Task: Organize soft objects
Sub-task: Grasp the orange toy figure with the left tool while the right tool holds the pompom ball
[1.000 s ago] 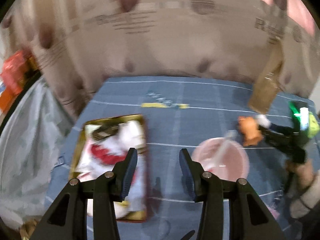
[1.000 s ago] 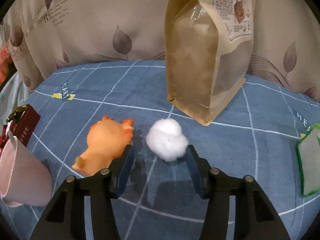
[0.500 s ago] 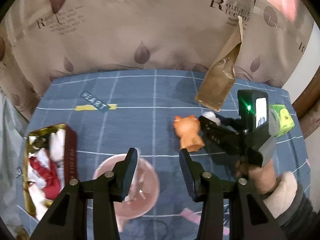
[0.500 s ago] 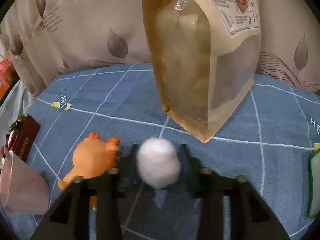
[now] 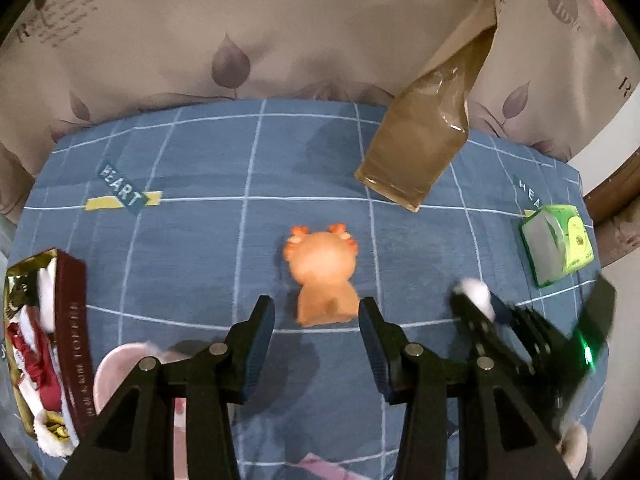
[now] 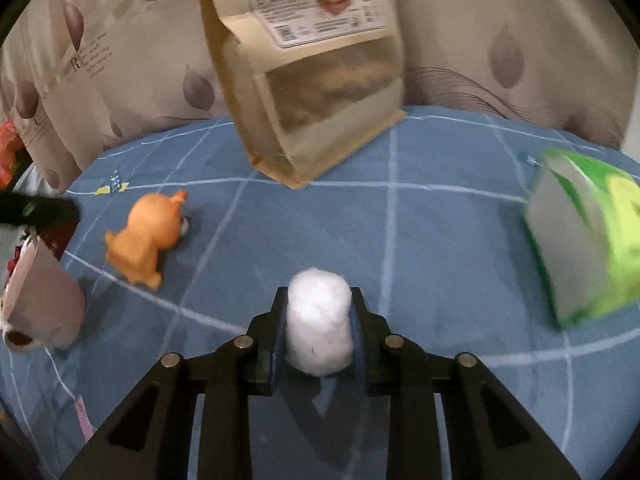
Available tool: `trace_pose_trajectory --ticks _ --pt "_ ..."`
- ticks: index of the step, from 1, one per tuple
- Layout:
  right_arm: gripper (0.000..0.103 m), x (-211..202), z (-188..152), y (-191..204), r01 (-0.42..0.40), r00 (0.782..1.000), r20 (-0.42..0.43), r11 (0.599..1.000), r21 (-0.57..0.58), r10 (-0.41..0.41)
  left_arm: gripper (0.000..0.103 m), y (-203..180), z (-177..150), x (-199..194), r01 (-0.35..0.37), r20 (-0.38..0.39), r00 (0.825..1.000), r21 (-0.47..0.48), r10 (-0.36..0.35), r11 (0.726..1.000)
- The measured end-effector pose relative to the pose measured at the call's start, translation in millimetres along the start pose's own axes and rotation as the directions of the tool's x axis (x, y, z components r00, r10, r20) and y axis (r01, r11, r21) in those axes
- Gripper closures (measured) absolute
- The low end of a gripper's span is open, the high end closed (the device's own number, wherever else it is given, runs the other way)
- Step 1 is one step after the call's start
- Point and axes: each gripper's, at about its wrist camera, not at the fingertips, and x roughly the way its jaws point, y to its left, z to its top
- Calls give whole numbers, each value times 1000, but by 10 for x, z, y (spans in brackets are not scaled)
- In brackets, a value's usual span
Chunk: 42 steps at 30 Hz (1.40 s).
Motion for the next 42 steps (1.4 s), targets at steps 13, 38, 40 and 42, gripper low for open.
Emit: trace_pose_trajectory --ticks 13,38,40,42 --pt "78 -109 -159 -206 -49 999 13 997 65 48 57 0 252 591 -49 -138 990 -72 39 996" --pt "78 -92 -141 -193 -53 999 14 996 68 52 56 -200 134 319 -7 -22 1000 -44 6 999" --pt "78 -91 -141 -189 -53 999 14 996 68 52 56 -225 101 219 5 -8 1000 -37 -5 999" --pt "78 -90 -139 -185 -52 999 14 996 67 51 56 -246 69 121 9 4 1000 -29 -9 1000"
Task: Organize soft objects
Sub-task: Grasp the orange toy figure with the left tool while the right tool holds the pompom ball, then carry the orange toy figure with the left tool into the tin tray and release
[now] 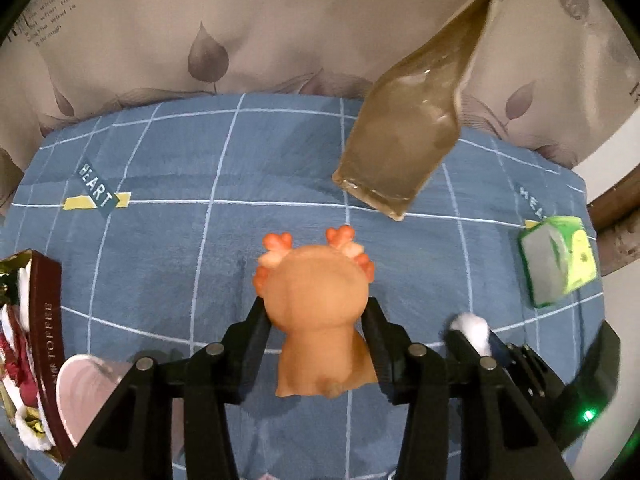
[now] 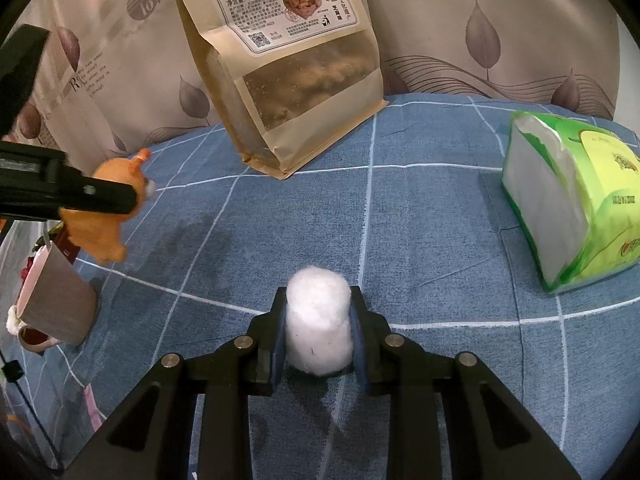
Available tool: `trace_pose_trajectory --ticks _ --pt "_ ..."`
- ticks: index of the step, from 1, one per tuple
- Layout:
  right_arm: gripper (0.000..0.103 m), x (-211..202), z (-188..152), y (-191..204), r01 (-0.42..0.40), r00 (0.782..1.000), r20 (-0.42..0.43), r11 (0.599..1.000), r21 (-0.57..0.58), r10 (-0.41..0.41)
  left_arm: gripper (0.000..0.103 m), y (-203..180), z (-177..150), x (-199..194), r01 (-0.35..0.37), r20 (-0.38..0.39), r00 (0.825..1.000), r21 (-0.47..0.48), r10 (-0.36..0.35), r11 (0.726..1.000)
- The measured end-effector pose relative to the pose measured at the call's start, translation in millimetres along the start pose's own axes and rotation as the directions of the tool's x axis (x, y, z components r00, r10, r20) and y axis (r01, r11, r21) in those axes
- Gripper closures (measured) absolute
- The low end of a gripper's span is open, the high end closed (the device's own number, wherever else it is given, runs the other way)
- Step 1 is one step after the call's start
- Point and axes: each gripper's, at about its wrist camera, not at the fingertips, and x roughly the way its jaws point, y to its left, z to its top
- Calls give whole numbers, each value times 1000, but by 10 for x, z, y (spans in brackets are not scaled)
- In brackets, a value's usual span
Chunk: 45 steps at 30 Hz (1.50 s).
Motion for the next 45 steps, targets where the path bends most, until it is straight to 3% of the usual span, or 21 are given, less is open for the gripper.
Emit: trace_pose_trajectory --ticks 10,17,29,36,45 --pt "78 0 1 4 12 1000 0 1000 -9 -12 56 -5 -170 -529 7 69 998 56 -11 998" --pt "78 0 -3 13 18 1000 0 1000 -13 -18 56 239 -345 -929 -10 116 993 59 3 998" --pt "78 14 -6 37 31 1000 -1 999 -22 -31 56 1231 -500 -1418 -159 170 971 -75 170 984" --pt "78 23 -9 51 40 999 -1 999 -29 -40 56 1934 -571 -1400 -241 133 954 -192 269 951" --pt "78 28 -12 70 52 999 -1 998 -38 -52 56 2511 -655 -1320 -301 90 938 -274 336 913"
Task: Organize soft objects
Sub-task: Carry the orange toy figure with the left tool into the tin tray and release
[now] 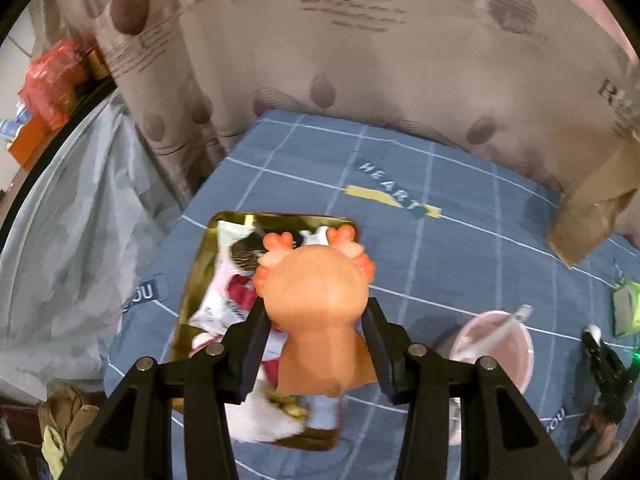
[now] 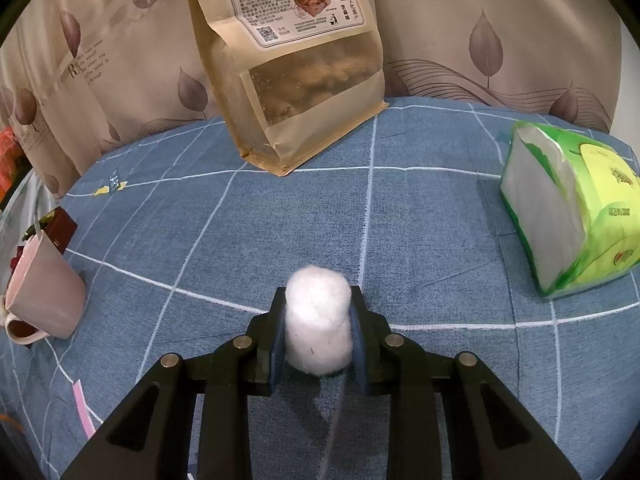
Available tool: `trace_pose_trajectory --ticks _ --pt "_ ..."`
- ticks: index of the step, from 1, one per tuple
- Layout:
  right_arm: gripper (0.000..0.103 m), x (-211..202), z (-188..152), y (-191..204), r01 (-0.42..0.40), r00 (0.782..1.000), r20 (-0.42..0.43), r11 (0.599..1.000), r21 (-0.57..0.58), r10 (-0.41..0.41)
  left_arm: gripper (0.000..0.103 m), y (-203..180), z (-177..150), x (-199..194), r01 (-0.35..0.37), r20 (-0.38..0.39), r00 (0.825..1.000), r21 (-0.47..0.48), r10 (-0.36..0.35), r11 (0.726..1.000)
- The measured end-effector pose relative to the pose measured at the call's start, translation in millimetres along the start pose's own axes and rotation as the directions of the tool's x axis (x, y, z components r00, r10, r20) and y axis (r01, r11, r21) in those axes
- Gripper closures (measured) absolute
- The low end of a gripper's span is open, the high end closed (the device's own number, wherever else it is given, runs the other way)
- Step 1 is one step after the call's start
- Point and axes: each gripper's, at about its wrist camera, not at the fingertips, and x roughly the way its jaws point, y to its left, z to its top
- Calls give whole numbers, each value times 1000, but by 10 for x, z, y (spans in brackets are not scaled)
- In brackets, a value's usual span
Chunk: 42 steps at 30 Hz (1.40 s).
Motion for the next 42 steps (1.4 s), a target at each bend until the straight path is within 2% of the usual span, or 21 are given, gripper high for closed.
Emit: trace_pose_trajectory --ticks 12,23,35,42 --pt "78 14 4 -1 4 1000 0 1000 -3 -4 56 573 -80 451 -80 -63 995 -71 76 994" --pt "78 26 -2 28 28 1000 -2 999 -24 -28 54 839 -230 910 -64 -119 992 -101 52 993" --pt "77 33 -4 89 71 997 -4 996 -60 -71 49 840 -253 786 -63 -84 995 -51 58 997" --pt "77 43 -7 127 94 995 -5 992 -81 -95 45 833 -295 447 -80 12 997 -8 80 997"
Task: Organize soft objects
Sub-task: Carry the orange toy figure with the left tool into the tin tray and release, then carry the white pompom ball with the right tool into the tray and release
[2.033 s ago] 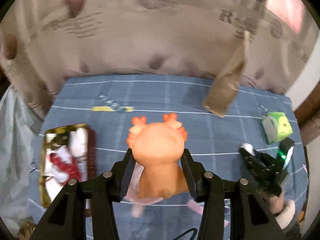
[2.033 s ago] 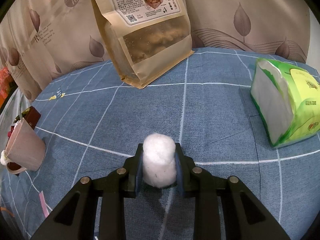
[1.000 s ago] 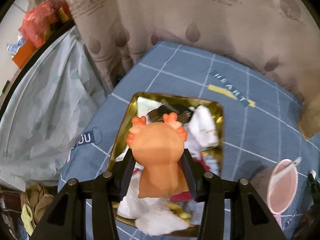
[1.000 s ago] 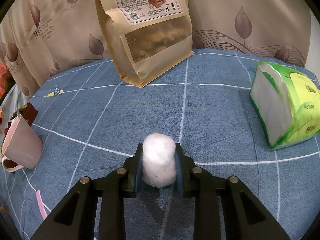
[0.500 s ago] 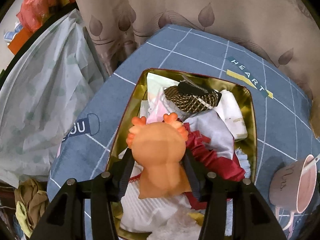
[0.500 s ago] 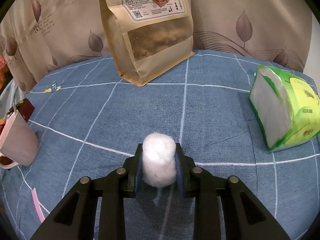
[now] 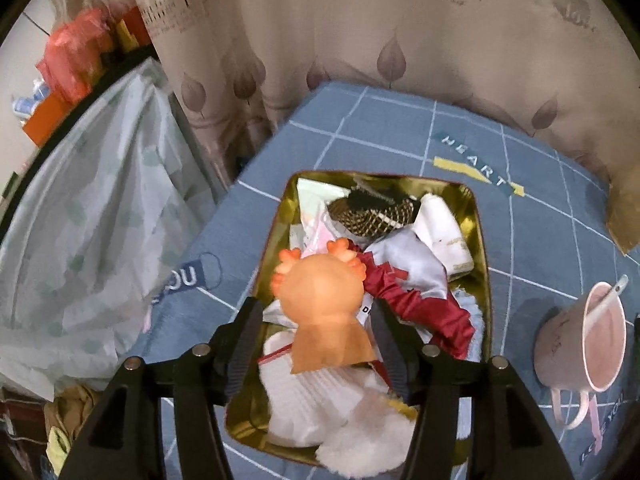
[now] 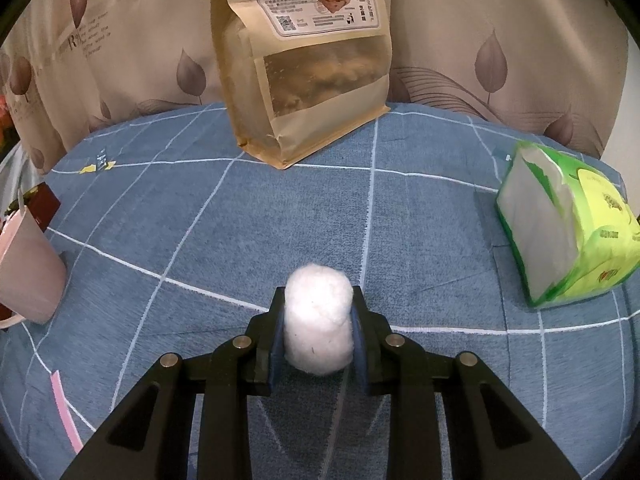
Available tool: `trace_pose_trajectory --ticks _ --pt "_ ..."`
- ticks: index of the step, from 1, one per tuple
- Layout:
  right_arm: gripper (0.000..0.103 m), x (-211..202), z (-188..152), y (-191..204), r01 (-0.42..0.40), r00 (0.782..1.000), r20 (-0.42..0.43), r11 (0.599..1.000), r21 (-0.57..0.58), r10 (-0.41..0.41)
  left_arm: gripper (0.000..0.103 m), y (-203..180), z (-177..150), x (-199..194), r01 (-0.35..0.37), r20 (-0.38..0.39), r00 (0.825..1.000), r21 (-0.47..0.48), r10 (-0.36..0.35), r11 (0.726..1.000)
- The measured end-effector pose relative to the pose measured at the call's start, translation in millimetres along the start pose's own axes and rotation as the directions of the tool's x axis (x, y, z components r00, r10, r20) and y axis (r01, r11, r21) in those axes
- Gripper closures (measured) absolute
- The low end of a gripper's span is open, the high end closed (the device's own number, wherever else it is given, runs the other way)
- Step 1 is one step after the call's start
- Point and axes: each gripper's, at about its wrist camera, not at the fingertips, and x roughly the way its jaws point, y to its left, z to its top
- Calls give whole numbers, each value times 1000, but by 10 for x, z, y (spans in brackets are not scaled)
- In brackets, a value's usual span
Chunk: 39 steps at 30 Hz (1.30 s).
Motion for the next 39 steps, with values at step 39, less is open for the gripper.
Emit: trace_pose_trajectory --ticks 39 --pt "78 -908 772 2762 -328 933 34 882 -338 359 44 497 -755 -267 -44 144 988 -136 63 990"
